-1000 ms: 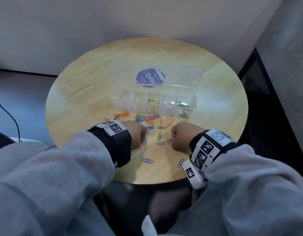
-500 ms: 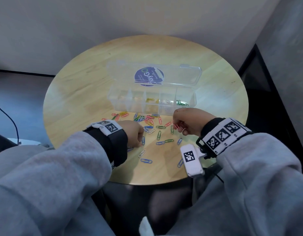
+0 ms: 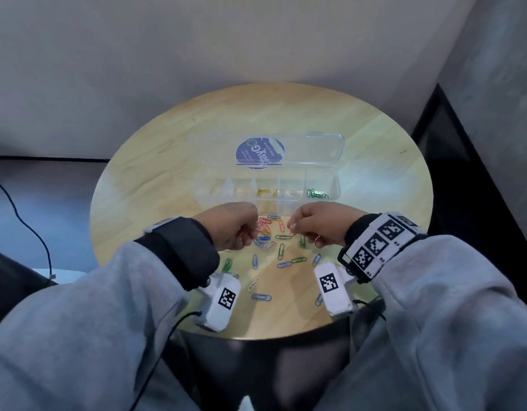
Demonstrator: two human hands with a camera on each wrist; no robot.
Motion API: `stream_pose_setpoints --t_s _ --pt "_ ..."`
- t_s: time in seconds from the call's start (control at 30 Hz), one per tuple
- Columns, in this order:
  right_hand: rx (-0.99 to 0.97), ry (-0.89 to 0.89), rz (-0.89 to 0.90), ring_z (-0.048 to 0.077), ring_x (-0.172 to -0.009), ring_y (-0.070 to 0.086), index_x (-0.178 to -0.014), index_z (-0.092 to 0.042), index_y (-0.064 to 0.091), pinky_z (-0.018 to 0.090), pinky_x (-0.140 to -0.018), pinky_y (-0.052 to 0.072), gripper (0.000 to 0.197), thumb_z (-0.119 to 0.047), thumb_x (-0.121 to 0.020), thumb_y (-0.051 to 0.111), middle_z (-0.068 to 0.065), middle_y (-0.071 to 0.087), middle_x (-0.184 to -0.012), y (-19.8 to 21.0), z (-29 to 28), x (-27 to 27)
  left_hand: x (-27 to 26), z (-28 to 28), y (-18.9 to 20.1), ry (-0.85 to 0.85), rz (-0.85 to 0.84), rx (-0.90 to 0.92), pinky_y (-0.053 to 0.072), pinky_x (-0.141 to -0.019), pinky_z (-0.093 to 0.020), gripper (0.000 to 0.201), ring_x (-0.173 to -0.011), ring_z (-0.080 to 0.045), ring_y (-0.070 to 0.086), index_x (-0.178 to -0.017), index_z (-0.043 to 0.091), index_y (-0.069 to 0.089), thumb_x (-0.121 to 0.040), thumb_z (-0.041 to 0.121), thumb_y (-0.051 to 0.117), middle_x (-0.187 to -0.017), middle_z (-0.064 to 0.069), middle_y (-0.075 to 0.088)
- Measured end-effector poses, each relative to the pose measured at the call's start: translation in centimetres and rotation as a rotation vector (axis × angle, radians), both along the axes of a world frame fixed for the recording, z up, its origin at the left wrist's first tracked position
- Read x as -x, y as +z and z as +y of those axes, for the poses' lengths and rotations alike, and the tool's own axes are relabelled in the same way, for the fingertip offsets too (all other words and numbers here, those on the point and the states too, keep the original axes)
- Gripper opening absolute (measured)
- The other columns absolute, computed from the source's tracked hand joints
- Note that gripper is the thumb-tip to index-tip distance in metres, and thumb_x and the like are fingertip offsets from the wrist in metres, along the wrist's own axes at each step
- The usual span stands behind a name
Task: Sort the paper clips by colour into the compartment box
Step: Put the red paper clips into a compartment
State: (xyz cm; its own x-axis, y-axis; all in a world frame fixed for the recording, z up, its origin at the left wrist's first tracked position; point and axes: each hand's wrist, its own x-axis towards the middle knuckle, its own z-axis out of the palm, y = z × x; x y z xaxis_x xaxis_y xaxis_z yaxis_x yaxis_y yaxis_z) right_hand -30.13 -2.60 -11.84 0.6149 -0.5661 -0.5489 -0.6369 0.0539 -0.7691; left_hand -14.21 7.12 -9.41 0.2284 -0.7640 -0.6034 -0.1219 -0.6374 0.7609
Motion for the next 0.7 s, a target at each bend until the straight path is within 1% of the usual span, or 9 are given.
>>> stream_pose_setpoints --t_s 0.03,0.1,0.23,0.3,0.37,0.43,0.5,0.63,0.7 --pt "0.106 0.043 0.048 0.011 -0.056 0.046 -0.084 -0.017 0.059 0.02 -0.049 0.041 0.004 -0.016 -0.087 0.061 -0.002 0.051 -0.07 0.1 0.0 0.0 0.2 -0.1 0.3 0.053 0.106 0.029 0.027 -0.035 -0.012 0.011 -0.037 -0.011 0.04 -0.062 0.012 0.037 -0.069 0.005 0.042 -0.055 -0.005 0.046" --pt "0.284 0.106 0.121 0.008 -0.061 0.046 -0.088 -0.019 0.063 0.02 -0.053 0.038 0.005 -0.019 -0.084 0.065 -0.009 0.049 -0.071 0.2 -0.1 -0.1 0.2 -0.2 0.2 0.113 0.254 0.094 0.028 -0.033 -0.012 0.019 -0.038 -0.009 0.04 -0.06 0.014 0.035 -0.075 0.003 0.037 -0.057 -0.005 0.045" --pt "0.466 0.189 0.285 0.006 -0.063 0.045 -0.094 -0.022 0.063 0.02 -0.052 0.035 0.013 -0.014 -0.084 0.06 -0.009 0.046 -0.076 -0.2 0.2 -0.7 0.2 -0.6 -0.6 0.139 0.192 0.128 0.025 -0.034 -0.01 0.036 -0.04 -0.009 0.035 -0.057 0.015 0.033 -0.084 -0.007 0.029 -0.058 -0.005 0.042" --pt "0.493 0.181 0.338 0.005 -0.059 0.045 -0.096 -0.023 0.062 0.02 -0.047 0.033 0.019 -0.009 -0.084 0.054 -0.006 0.05 -0.082 -0.4 0.4 -0.7 -0.2 -1.2 -0.8 0.075 0.053 0.088 0.022 -0.036 -0.012 0.035 -0.039 -0.009 0.032 -0.059 0.016 0.034 -0.088 -0.002 0.039 -0.058 -0.004 0.038" --pt "0.519 0.186 0.368 0.008 -0.062 0.047 -0.1 -0.023 0.062 0.019 -0.048 0.032 0.026 -0.006 -0.084 0.05 -0.005 0.05 -0.089 -0.5 0.4 -0.7 -0.8 -1.8 -0.9 -0.105 -0.225 0.055 0.026 -0.041 -0.016 0.029 -0.044 -0.011 0.032 -0.064 0.018 0.04 -0.089 0.011 0.054 -0.058 0.0 0.038" --pt "0.537 0.216 0.388 0.014 -0.069 0.05 -0.102 -0.022 0.061 0.019 -0.048 0.033 0.028 -0.004 -0.084 0.048 -0.003 0.05 -0.09 -0.6 0.4 -0.8 -0.9 -2.2 -1.0 -0.326 -0.553 0.063 0.034 -0.05 -0.021 0.015 -0.053 -0.011 0.042 -0.075 0.02 0.051 -0.085 0.023 0.061 -0.061 0.006 0.045" --pt "0.566 0.235 0.397 0.018 -0.075 0.051 -0.101 -0.02 0.06 0.02 -0.048 0.032 0.025 -0.005 -0.084 0.049 -0.002 0.052 -0.09 -0.8 0.3 -1.0 0.1 -2.4 -1.0 -0.454 -0.758 0.078 0.035 -0.058 -0.023 0.007 -0.066 -0.011 0.048 -0.091 0.023 0.06 -0.085 0.024 0.06 -0.07 0.011 0.048" --pt "0.568 0.288 0.422 0.02 -0.078 0.052 -0.099 -0.016 0.061 0.023 -0.053 0.036 0.02 -0.007 -0.084 0.05 0.003 0.058 -0.094 -0.8 0.2 -1.0 1.8 -3.2 -2.4 -0.667 -0.973 0.022 0.037 -0.077 -0.024 0.041 -0.108 -0.02 0.055 -0.127 0.029 0.051 -0.088 0.014 0.049 -0.117 0.002 0.059" --pt "0.563 0.302 0.419 0.02 -0.075 0.051 -0.094 -0.015 0.061 0.024 -0.053 0.036 0.015 -0.009 -0.084 0.051 0.002 0.058 -0.09 -0.7 0.1 -0.9 2.0 -3.8 -2.7 -0.731 -1.036 -0.02 0.04 -0.079 -0.028 0.047 -0.113 -0.023 0.056 -0.131 0.031 0.047 -0.089 0.01 0.046 -0.128 -0.001 0.057"
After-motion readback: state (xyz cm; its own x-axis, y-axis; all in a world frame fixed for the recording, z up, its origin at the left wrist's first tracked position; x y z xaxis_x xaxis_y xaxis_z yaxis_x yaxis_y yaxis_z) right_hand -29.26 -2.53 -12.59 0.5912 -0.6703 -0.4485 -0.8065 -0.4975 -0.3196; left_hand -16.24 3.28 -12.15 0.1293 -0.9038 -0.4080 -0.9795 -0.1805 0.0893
